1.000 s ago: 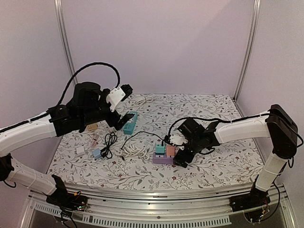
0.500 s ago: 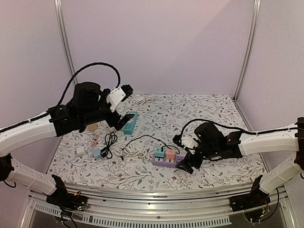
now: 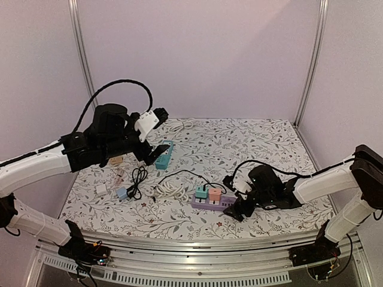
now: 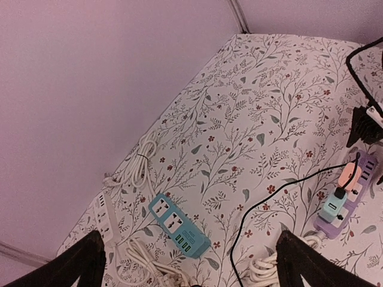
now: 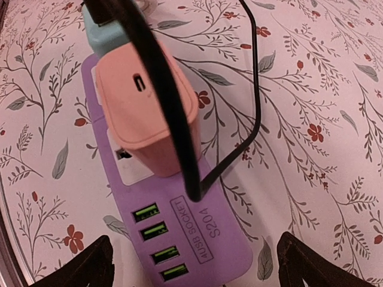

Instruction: Insert the plug

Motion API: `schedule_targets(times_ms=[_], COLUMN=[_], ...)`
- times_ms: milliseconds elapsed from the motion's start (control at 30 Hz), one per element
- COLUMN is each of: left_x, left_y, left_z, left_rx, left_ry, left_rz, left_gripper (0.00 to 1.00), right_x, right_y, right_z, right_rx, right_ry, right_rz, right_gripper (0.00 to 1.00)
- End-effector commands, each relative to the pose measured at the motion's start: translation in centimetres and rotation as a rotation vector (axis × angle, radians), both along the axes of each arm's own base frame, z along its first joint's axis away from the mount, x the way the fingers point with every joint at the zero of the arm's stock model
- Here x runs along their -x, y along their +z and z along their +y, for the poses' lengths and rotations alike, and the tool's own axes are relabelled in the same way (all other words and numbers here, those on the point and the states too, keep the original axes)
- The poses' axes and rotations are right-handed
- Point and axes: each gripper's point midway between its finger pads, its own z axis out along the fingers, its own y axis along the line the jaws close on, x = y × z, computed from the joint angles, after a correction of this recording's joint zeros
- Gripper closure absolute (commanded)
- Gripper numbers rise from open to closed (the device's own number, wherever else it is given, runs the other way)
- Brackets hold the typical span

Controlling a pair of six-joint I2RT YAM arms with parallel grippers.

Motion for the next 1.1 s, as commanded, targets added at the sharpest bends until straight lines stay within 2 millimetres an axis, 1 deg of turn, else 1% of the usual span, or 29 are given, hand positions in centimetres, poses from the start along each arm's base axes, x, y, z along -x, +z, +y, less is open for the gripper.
schedule_targets(times_ms=[0, 67, 100, 133, 200, 233, 333, 400, 467, 533, 667, 767, 900, 967, 1067], left_x=[0.5, 0.5, 0.5, 0.5, 0.5, 0.5, 0.6, 0.6, 0.6, 0.6, 0.6, 0.6, 0.6, 0.6, 0.6], left_y=[0.6, 0.6, 0.6, 0.6, 0.7, 0.7, 0.5, 0.4, 0.3, 0.3, 0.3, 0.3, 0.3, 0.2, 0.2], left_z=[-0.1, 0.0, 0.0, 0.0, 0.1, 0.1, 0.0, 0.0, 0.0, 0.0, 0.0, 0.1, 0.1, 0.1, 0.2], left_rx=[-0.013, -0.017, -0.020, -0.022, -0.023, -0.025, -0.029, -0.033, -0.034, -0.036, -0.040, -0.045, -0.046, -0.049, -0.051], left_ry=[-0.007, -0.004, -0.003, -0.002, -0.001, -0.001, -0.002, -0.003, -0.005, -0.005, -0.004, 0.002, 0.002, 0.005, 0.008], left_rz=[-0.004, -0.008, -0.009, -0.010, -0.014, -0.014, -0.014, -0.013, -0.012, -0.013, -0.015, -0.017, -0.021, -0.019, -0.021], left_gripper=[0.01, 0.01, 0.00, 0.01, 0.00, 0.01, 0.00, 0.01, 0.01, 0.01, 0.00, 0.01, 0.01, 0.00, 0.01], right_x=[-0.1, 0.3, 0.4, 0.5, 0.5, 0.4, -0.1, -0.3, -0.9, -2.1, -4.0, -6.1, -8.5, -9.3, -9.7], right_y=[-1.8, -2.1, -2.0, -1.8, -1.6, -1.4, -1.3, -1.3, -1.4, -1.2, -1.3, -1.8, -1.9, -2.2, -3.0], right_z=[0.5, 1.0, 1.2, 1.3, 1.2, 1.1, 0.3, 0.2, 0.1, -0.2, -0.8, -3.4, -7.5, -10.2, -14.5], right_rx=[0.031, 0.000, -0.017, -0.033, -0.039, -0.039, -0.024, -0.020, -0.007, 0.010, 0.041, 0.072, 0.071, 0.107, 0.144], right_ry=[0.008, 0.030, 0.041, 0.049, 0.048, 0.044, 0.010, 0.002, -0.023, -0.086, -0.193, -0.361, -0.626, -0.761, -0.974], right_rz=[-0.041, -0.040, -0.045, -0.053, -0.066, -0.078, -0.116, -0.127, -0.139, -0.165, -0.190, -0.199, -0.170, -0.155, -0.117], right_gripper=[0.09, 0.13, 0.16, 0.22, 0.36, 0.41, 0.48, 0.54, 0.63, 0.69, 0.76, 0.79, 0.83, 0.84, 0.84])
